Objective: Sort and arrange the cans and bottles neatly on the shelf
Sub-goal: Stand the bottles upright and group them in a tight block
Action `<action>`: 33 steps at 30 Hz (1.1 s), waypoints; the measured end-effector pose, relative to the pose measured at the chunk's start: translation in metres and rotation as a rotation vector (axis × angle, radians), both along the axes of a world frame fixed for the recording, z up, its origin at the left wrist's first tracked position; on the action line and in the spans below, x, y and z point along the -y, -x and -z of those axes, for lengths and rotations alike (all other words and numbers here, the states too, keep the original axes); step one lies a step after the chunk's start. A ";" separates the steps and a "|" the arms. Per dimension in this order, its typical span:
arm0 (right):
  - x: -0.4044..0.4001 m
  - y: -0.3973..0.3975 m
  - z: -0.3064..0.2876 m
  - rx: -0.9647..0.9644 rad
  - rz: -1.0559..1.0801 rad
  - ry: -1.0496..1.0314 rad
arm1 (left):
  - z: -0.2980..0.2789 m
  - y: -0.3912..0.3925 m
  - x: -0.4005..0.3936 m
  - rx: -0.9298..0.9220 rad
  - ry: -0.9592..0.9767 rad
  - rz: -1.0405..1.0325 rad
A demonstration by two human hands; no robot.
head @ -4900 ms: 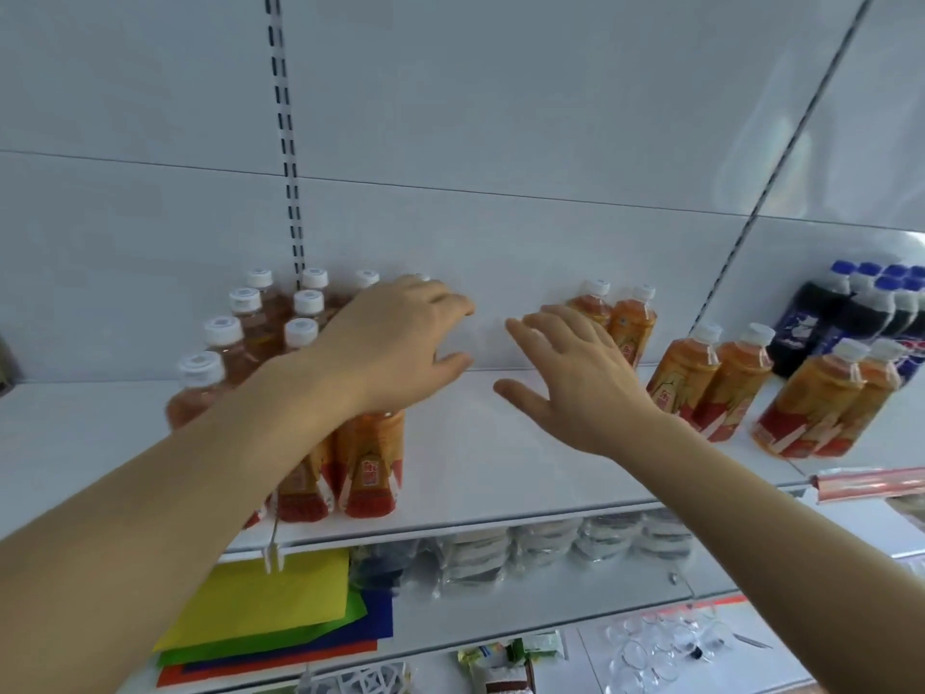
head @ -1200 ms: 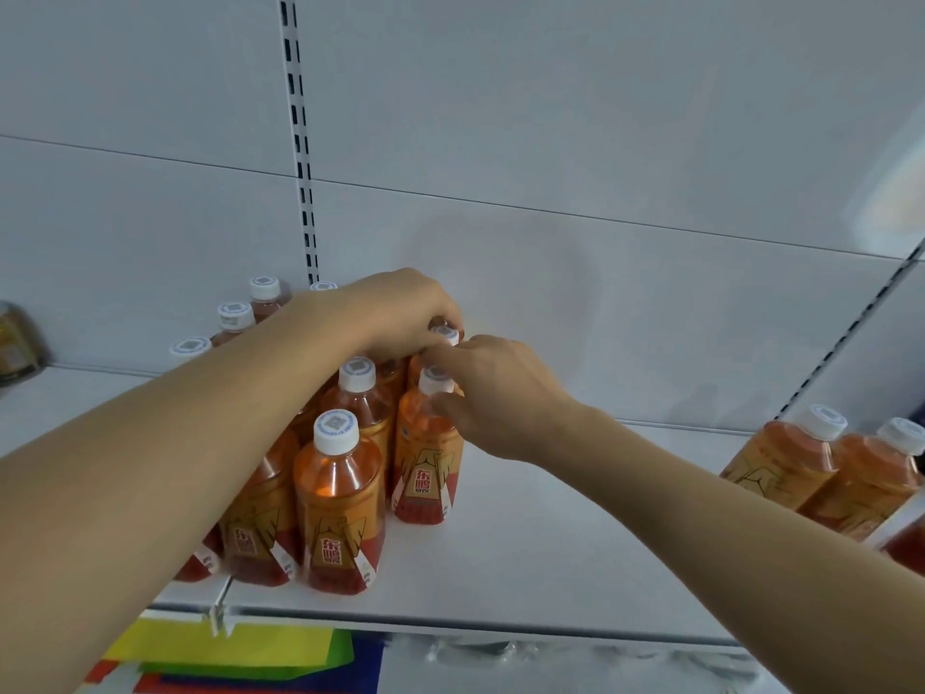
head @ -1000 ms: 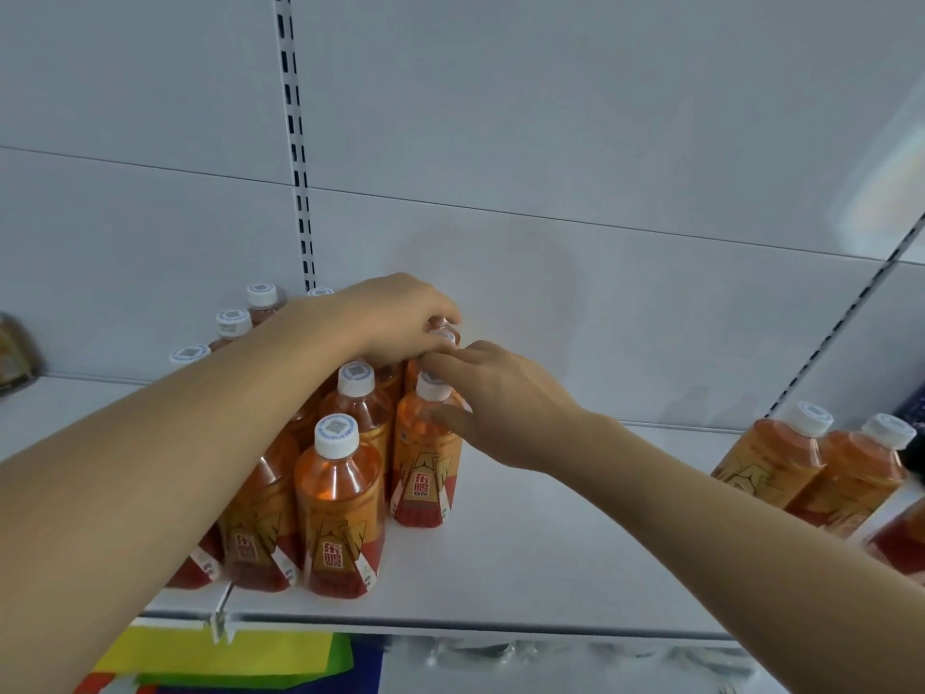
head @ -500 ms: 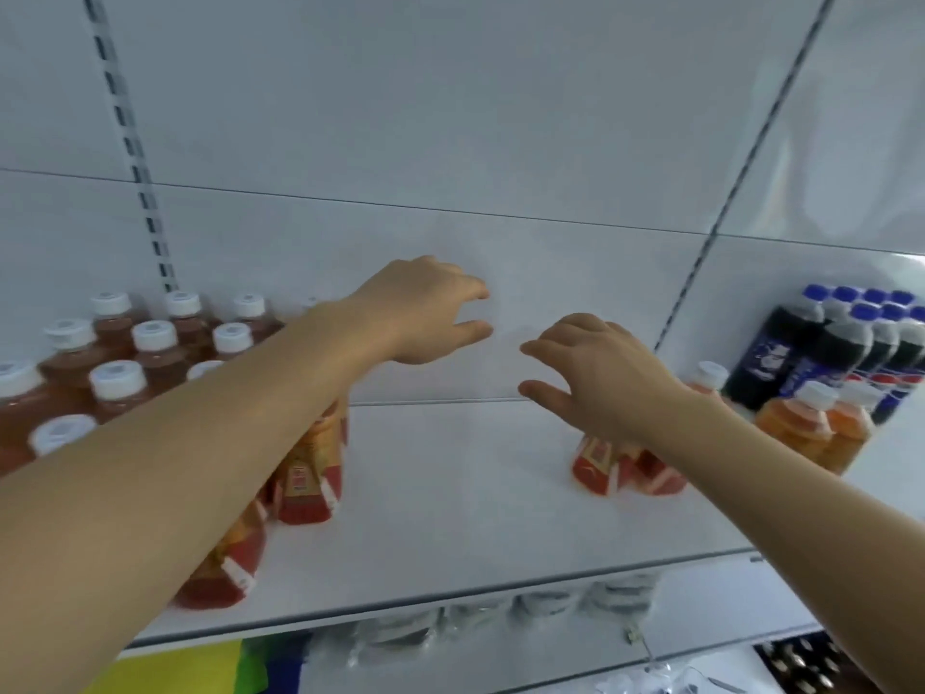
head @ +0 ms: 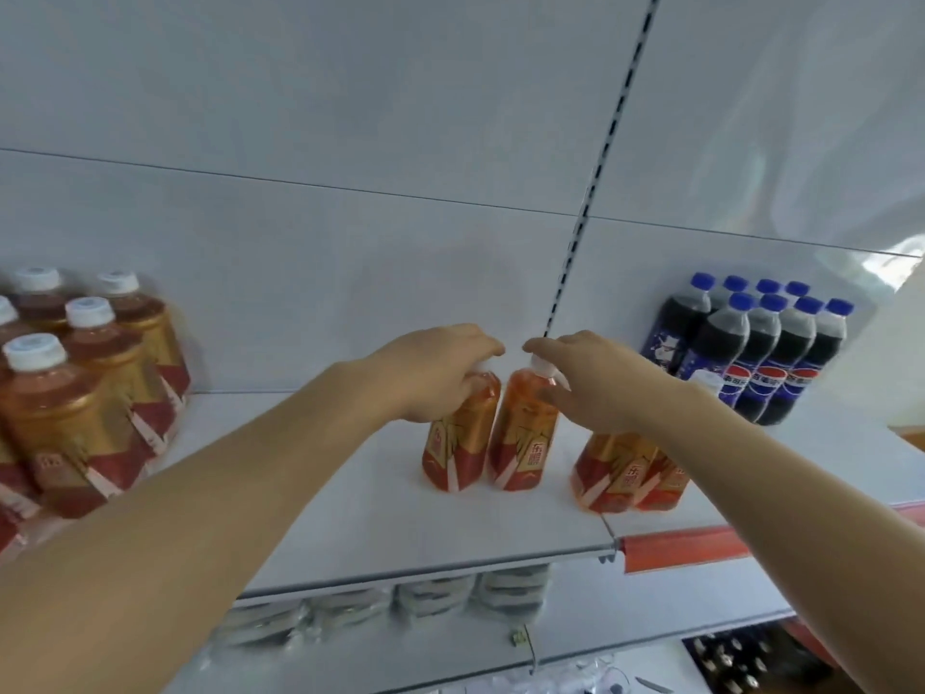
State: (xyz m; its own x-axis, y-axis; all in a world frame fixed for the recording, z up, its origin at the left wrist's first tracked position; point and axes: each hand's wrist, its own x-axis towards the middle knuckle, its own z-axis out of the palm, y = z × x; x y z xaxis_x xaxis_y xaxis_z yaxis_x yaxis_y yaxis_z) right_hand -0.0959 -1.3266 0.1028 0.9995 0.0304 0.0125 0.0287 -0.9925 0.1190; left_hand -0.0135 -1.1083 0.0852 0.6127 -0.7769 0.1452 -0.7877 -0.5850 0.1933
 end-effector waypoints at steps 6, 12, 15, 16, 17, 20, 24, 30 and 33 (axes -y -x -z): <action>0.009 -0.011 0.003 0.071 -0.078 -0.033 | 0.003 0.002 0.002 0.018 -0.014 -0.106; -0.006 -0.006 0.006 0.084 -0.172 -0.054 | 0.002 0.008 -0.027 0.089 -0.011 -0.182; -0.024 -0.005 0.004 0.079 -0.244 -0.064 | -0.001 0.008 -0.056 0.088 -0.045 -0.255; -0.032 -0.005 0.003 0.078 -0.269 -0.071 | -0.003 0.010 -0.066 0.091 -0.063 -0.269; -0.042 -0.005 0.004 0.080 -0.295 -0.076 | -0.005 0.011 -0.076 0.095 -0.083 -0.280; -0.074 -0.005 0.005 0.089 -0.359 -0.093 | -0.012 0.019 -0.109 0.118 -0.154 -0.301; -0.121 -0.007 0.007 0.099 -0.419 -0.116 | -0.023 0.034 -0.163 0.151 -0.248 -0.324; -0.204 -0.012 0.008 0.091 -0.444 -0.118 | -0.033 0.052 -0.246 0.163 -0.336 -0.329; -0.241 -0.017 0.009 0.110 -0.448 -0.108 | -0.035 0.056 -0.280 0.169 -0.330 -0.310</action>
